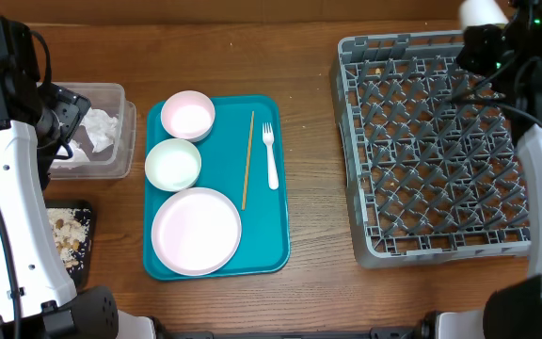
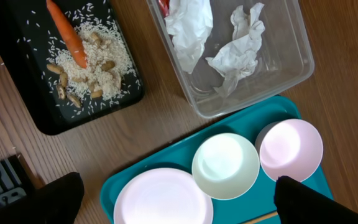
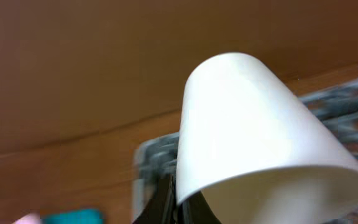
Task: Sort waste into correct bins and load items into the dishwasher
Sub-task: 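Carry the cup right to the far side of the dish rack, then lower the cup into the rack and open the right gripper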
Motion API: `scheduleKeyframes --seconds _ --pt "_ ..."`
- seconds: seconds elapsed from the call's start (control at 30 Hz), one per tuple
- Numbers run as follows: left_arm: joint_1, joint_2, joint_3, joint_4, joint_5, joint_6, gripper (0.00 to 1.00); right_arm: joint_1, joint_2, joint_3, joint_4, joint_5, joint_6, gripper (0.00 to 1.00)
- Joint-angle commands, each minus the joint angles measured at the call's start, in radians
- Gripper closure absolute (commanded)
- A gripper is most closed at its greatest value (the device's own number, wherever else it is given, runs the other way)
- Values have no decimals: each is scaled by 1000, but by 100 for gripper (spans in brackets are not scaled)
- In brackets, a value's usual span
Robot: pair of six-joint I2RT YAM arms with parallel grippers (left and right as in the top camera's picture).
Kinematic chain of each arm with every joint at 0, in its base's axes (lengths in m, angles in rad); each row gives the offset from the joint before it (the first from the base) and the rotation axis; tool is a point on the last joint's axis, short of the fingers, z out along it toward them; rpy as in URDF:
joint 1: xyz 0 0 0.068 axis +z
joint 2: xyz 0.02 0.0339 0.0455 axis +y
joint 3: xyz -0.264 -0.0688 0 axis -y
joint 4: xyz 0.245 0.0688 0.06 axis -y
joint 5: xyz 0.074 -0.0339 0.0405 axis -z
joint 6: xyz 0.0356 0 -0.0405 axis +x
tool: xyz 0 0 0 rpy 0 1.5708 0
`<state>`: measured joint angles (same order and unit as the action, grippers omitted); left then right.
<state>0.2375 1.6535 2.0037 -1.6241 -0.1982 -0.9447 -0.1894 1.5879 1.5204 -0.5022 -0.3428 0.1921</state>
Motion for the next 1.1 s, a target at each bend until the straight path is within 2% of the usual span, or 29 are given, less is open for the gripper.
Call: scheduleKeyframes --seconds 0.0,0.13,0.27,0.8,1.07 --pt "4 2 7 2 -3 -21 0 -3 10 0 -25 -325 17 96" --pt "4 2 7 1 -3 -21 0 -15 100 -33 -9 -526 -43 96" --pt "4 2 7 1 -3 -21 0 -35 184 -33 29 -704 -43 96" --pt "4 2 7 2 -3 -21 0 -69 279 -64 3 -645 -81 96" --pt "4 2 7 2 -3 -21 0 -70 401 -78 124 -646 -85 96"
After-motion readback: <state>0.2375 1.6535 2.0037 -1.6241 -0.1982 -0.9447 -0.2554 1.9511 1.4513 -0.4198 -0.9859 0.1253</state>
